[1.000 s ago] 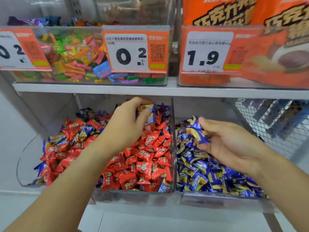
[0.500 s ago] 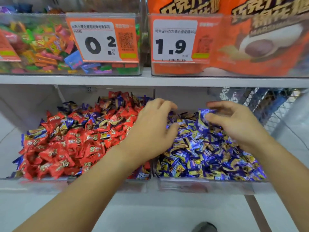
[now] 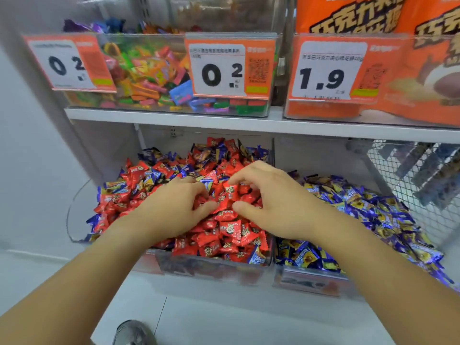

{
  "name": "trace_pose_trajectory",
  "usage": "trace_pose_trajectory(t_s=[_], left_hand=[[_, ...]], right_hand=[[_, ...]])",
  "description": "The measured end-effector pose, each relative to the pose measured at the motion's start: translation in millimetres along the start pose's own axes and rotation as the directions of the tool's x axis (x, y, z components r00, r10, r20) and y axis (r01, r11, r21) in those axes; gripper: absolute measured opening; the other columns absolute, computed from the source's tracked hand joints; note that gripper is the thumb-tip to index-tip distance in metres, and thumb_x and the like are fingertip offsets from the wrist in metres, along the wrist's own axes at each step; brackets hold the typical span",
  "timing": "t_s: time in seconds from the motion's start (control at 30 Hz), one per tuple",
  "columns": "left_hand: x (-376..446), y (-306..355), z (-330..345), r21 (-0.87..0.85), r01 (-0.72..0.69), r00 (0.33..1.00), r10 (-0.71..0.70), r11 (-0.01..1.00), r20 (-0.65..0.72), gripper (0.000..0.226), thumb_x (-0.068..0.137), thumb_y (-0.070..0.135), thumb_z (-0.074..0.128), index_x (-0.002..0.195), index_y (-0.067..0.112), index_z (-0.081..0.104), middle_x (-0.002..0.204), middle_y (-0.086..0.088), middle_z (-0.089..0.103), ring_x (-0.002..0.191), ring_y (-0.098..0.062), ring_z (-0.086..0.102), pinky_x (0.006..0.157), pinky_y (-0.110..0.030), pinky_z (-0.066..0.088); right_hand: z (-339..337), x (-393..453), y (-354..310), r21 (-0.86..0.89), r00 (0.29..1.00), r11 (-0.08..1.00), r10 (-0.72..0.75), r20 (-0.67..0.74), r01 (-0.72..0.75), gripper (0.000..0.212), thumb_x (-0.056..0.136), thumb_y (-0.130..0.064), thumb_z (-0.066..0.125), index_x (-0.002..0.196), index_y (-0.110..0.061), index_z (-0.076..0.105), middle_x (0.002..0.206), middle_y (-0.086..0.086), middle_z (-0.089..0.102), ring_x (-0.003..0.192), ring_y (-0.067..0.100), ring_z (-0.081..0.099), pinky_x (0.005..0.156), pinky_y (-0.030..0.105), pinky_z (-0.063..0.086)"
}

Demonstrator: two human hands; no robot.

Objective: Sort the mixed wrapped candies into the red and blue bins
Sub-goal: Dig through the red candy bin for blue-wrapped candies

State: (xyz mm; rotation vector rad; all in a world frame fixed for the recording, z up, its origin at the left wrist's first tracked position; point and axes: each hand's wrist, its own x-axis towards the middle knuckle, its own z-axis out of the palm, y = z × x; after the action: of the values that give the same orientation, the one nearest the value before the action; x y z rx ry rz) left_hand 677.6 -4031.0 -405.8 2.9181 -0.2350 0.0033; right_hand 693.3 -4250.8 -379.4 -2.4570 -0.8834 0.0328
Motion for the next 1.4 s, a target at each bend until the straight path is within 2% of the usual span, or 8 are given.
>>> trace_pose_trajectory(t_s=[0.37, 0.6, 0.77, 0.87, 0.97, 1.03, 1.23, 1.4], left_hand=[[-5, -38, -19, -0.151, 0.016, 0.999, -0.022, 0.988, -0.04, 0.026, 0.082, 0.055, 0.068, 0.089, 0.029, 0.065, 0.079, 0.017, 0.062, 0.069, 0.002, 0.056, 0.063, -0.018, 0.043], [13, -49, -22, -0.121, 0.048, 0.996, -0.057, 0.991, -0.067, 0.033, 0.077, 0.049, 0.077, 0.098, 0.028, 0.063, 0.085, 0.011, 0.064, 0.071, -0.003, 0.057, 0.068, -0.027, 0.048], [18, -52, -22, 0.0, 0.049, 0.998, -0.049, 0.999, -0.024, 0.04, 0.081, 0.029, 0.074, 0.119, 0.028, 0.062, 0.116, 0.005, 0.063, 0.107, -0.017, 0.057, 0.093, -0.039, 0.048], [17, -42, -21, 0.076, -0.003, 0.997, 0.009, 0.997, -0.077, 0.034, 0.088, 0.028, 0.065, 0.122, 0.03, 0.062, 0.12, 0.005, 0.056, 0.114, -0.02, 0.047, 0.099, -0.041, 0.042], [20, -33, -20, -0.031, -0.066, 0.969, 0.057, 0.997, -0.239, 0.02, 0.09, 0.035, 0.054, 0.097, 0.026, 0.071, 0.097, 0.004, 0.064, 0.097, -0.02, 0.052, 0.09, -0.044, 0.046], [23, -28, -18, 0.005, -0.041, 0.978, 0.041, 0.999, -0.203, 0.028, 0.089, 0.048, 0.055, 0.087, 0.025, 0.07, 0.086, 0.005, 0.063, 0.091, -0.019, 0.053, 0.086, -0.04, 0.046], [31, -28, -10, 0.107, -0.012, 0.995, 0.023, 0.994, -0.096, 0.015, 0.084, 0.038, 0.071, 0.091, 0.025, 0.071, 0.096, 0.007, 0.057, 0.102, -0.018, 0.05, 0.082, -0.03, 0.036], [26, -40, -14, 0.043, -0.028, 0.988, 0.034, 0.999, -0.15, 0.007, 0.079, 0.031, 0.073, 0.083, 0.026, 0.076, 0.101, 0.007, 0.061, 0.102, -0.015, 0.049, 0.091, -0.037, 0.045]], right_hand=[[19, 67, -10, -0.188, 0.997, 0.982, 0.01, 0.075, 0.005, 0.047, 0.096, -0.035, 0.061, 0.14, -0.019, 0.053, 0.142, 0.001, 0.05, 0.133, 0.019, 0.044, 0.111, 0.031, 0.034], [42, 97, -13, -0.263, 0.97, 0.965, 0.057, 0.235, 0.007, 0.051, 0.099, -0.031, 0.056, 0.149, -0.034, 0.043, 0.147, 0.0, 0.041, 0.135, 0.029, 0.033, 0.115, 0.044, 0.028], [53, 105, -10, -0.306, 0.964, 0.952, 0.098, 0.246, -0.018, 0.047, 0.098, -0.034, 0.06, 0.143, -0.034, 0.049, 0.137, 0.002, 0.041, 0.126, 0.029, 0.034, 0.112, 0.044, 0.032], [47, 107, -5, -0.263, 0.977, 0.965, 0.08, 0.2, -0.025, 0.038, 0.091, -0.036, 0.069, 0.128, -0.029, 0.061, 0.118, 0.002, 0.049, 0.12, 0.026, 0.044, 0.098, 0.034, 0.039], [38, 107, -1, -0.143, 0.994, 0.988, 0.064, 0.089, -0.051, 0.025, 0.086, -0.038, 0.074, 0.105, -0.026, 0.063, 0.101, -0.004, 0.055, 0.096, 0.018, 0.056, 0.074, 0.029, 0.037], [32, 106, -1, -0.084, 0.997, 0.994, 0.066, 0.035, -0.063, 0.022, 0.088, -0.04, 0.072, 0.097, -0.024, 0.061, 0.096, -0.003, 0.059, 0.083, 0.014, 0.056, 0.067, 0.03, 0.038], [19, 106, 0, -0.092, 0.991, 0.987, 0.133, -0.002, -0.133, 0.031, 0.103, -0.03, 0.049, 0.131, -0.016, 0.055, 0.109, 0.011, 0.068, 0.097, 0.026, 0.063, 0.082, 0.032, 0.048], [13, 123, -8, -0.136, 0.983, 0.987, 0.106, 0.152, -0.085, 0.032, 0.1, -0.013, 0.048, 0.13, -0.024, 0.053, 0.114, -0.002, 0.055, 0.082, 0.012, 0.053, 0.058, 0.015, 0.036]])
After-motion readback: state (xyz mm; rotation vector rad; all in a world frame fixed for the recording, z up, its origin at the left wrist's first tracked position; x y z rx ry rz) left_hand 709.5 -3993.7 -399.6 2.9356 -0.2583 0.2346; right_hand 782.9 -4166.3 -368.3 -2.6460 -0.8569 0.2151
